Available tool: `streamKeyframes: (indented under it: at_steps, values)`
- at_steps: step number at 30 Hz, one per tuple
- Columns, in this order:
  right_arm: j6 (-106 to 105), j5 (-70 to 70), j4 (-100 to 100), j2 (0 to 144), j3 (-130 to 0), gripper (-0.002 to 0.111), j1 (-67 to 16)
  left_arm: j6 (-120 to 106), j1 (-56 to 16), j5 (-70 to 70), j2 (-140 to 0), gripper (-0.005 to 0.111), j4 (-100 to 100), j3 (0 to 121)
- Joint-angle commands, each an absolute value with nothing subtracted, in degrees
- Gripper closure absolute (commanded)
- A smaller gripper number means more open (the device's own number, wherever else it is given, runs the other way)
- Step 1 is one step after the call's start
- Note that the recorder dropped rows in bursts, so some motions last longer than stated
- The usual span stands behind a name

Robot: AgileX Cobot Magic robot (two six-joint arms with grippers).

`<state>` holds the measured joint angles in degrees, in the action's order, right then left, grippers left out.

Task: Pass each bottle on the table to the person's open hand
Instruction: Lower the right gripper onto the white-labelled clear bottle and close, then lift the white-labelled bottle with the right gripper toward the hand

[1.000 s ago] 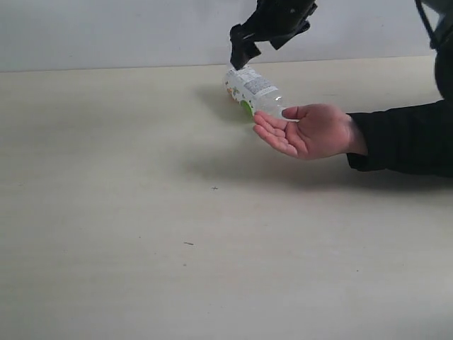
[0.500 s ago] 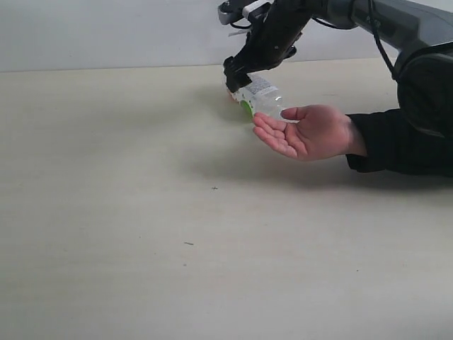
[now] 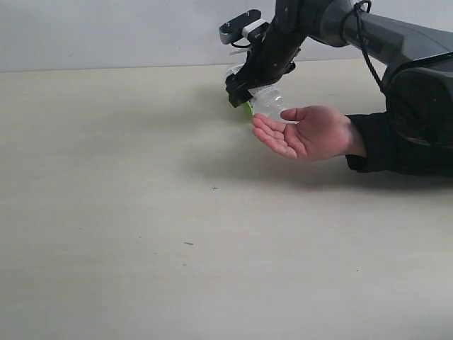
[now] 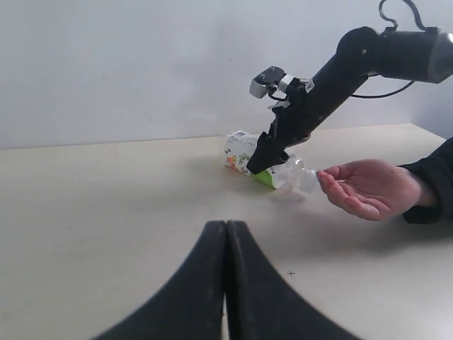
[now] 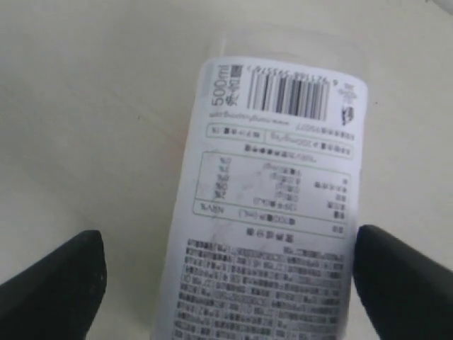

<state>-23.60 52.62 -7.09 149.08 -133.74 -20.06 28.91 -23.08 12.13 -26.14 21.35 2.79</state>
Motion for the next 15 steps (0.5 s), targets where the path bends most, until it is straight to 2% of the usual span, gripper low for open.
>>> streamKeyframes:
  at_steps: [1, 7, 10, 13, 14, 15]
  values:
    - [-23.8, 51.8, -6.7, 149.1, -134.2, 0.022, -20.0, 28.7, -23.0, 12.2, -25.8, 0.107, 20.8, 2.6]
    - [-23.3, 51.8, -6.4, 149.1, -134.2, 0.027, -20.0, 28.7, -23.0, 12.2, -25.8, 0.107, 20.8, 2.6]
    - [-22.8, 52.4, -6.4, 149.1, -134.2, 0.035, -20.0, 28.7, -23.0, 12.2, -25.8, 0.107, 20.8, 2.6]
    - [-21.3, 52.6, -6.4, 149.1, -134.2, 0.056, -20.0, 28.7, -23.0, 12.2, -25.8, 0.107, 20.8, 2.6]
    - [-20.9, 52.6, -6.4, 149.1, -134.2, 0.076, -20.0, 28.7, -23.0, 12.2, -25.8, 0.107, 20.8, 2.6]
    - [-20.9, 52.6, -6.4, 149.1, -134.2, 0.087, -20.0, 28.7, -23.0, 12.2, -25.8, 0.107, 20.8, 2.6]
